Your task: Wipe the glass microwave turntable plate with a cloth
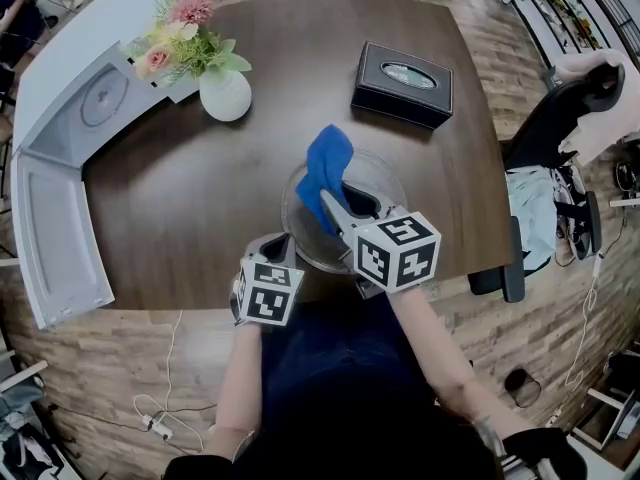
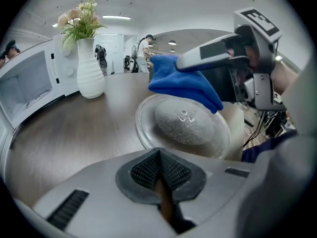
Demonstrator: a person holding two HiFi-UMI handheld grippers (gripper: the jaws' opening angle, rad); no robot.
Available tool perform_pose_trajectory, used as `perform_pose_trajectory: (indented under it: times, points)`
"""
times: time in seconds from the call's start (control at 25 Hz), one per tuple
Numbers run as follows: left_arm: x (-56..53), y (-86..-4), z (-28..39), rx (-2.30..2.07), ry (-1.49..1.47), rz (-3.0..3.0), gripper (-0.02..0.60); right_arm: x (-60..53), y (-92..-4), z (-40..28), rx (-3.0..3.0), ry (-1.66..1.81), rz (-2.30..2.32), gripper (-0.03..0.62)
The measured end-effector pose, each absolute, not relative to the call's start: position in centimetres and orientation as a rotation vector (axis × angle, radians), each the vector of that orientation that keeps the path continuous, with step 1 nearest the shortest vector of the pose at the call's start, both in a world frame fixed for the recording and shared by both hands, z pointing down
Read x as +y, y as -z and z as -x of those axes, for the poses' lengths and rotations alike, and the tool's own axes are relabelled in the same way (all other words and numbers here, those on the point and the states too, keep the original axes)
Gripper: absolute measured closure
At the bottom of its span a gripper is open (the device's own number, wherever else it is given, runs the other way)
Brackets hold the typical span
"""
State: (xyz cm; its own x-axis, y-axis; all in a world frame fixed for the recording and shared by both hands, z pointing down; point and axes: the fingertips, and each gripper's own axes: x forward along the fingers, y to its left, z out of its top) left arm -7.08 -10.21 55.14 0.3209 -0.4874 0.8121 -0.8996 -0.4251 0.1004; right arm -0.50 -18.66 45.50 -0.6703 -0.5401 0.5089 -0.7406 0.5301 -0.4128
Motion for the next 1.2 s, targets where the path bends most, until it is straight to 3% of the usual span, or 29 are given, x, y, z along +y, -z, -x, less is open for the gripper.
perform_pose_trajectory:
  times: [0.52,1.2]
  points:
    - [-10.2,-55.2,7.1,-1.213,-0.945,-2.025,0.577,-20.1,-51.7,7.2,-2.37,-0.961,-0.849,0.513]
    - [-10.2,-55.2,7.3,-1.217,-0.915,-2.01,0.577,-20.2,-54.3,6.2,-2.252,-0.937,-0.85,0.516]
